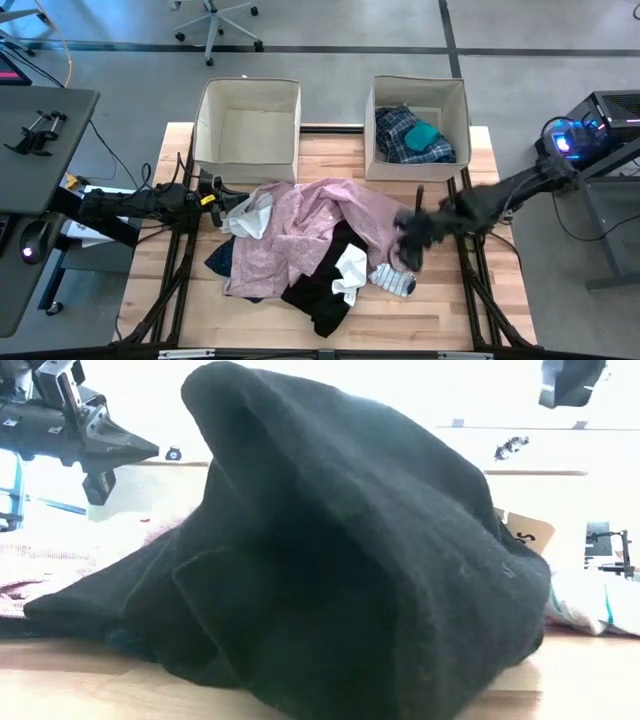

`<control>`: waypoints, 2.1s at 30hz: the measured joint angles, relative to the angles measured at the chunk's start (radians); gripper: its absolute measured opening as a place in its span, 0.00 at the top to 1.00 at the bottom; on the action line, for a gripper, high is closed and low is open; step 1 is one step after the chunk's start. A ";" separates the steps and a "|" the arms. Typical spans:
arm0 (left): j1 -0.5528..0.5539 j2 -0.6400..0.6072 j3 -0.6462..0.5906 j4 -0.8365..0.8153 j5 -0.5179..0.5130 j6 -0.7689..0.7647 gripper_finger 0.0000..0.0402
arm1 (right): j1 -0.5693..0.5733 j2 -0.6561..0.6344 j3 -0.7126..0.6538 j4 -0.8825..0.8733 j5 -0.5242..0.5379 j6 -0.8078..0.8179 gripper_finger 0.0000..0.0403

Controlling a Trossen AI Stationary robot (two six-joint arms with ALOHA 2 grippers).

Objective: Sort clothes
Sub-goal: Put the white-blue sock into the top right laundry bin

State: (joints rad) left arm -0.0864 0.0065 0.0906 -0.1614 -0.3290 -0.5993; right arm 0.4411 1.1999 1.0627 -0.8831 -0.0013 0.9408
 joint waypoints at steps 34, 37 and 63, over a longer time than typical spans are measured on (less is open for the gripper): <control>0.000 0.000 0.000 -0.032 0.005 -0.105 1.00 | 0.203 0.451 -0.155 0.312 0.000 0.012 0.96; 0.000 0.000 0.000 -0.034 0.004 -0.105 1.00 | 0.186 0.407 -0.120 0.323 -0.055 0.022 0.98; 0.000 0.000 0.000 -0.038 0.004 -0.105 1.00 | -0.184 -0.269 -0.067 0.272 0.821 -0.292 1.00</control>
State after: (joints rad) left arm -0.0866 0.0067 0.0906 -0.1989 -0.3248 -0.7044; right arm 0.2575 0.9311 0.9957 -0.6111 0.8195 0.6492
